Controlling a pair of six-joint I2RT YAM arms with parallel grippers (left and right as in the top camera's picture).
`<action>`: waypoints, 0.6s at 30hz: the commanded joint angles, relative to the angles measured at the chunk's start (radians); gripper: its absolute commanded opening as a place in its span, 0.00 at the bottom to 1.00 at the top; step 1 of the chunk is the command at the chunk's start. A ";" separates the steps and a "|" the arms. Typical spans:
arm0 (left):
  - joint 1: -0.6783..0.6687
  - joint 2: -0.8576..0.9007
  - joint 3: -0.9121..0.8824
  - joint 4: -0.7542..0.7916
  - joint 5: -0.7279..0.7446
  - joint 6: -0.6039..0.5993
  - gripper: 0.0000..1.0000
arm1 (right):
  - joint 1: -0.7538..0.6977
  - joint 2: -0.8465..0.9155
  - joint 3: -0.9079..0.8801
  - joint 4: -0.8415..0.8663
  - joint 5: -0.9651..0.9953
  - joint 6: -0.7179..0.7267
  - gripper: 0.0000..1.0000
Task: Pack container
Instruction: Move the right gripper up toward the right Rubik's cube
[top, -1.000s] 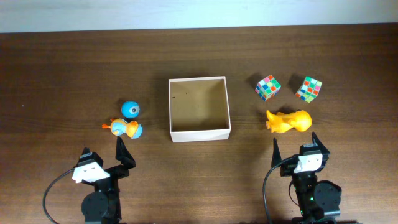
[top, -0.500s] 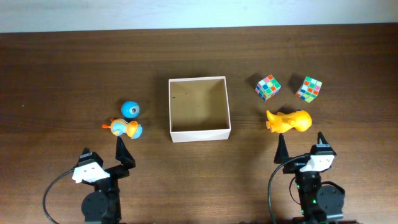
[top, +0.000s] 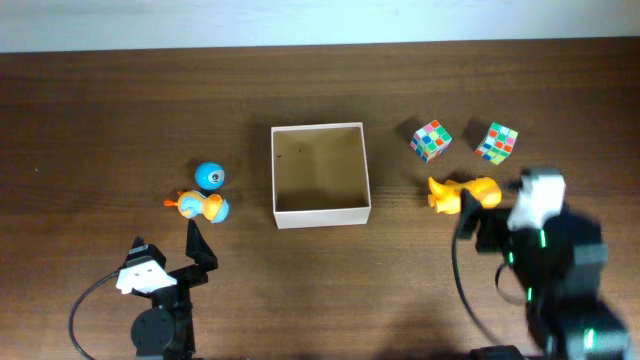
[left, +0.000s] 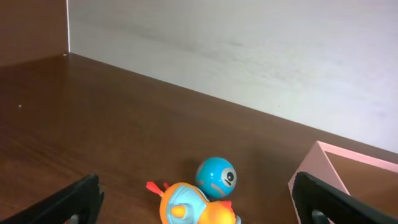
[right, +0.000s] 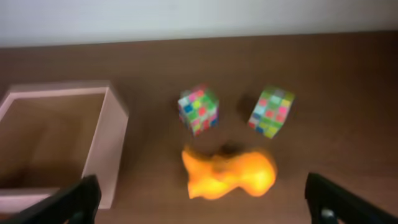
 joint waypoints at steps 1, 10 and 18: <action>0.005 -0.008 -0.007 0.002 -0.007 0.015 0.99 | -0.006 0.245 0.233 -0.137 -0.121 0.008 0.99; 0.005 -0.008 -0.007 0.002 -0.007 0.015 0.99 | -0.008 0.706 0.404 -0.233 -0.335 0.008 0.99; 0.005 -0.008 -0.007 0.002 -0.007 0.015 0.99 | -0.114 0.804 0.406 -0.196 -0.137 0.280 0.99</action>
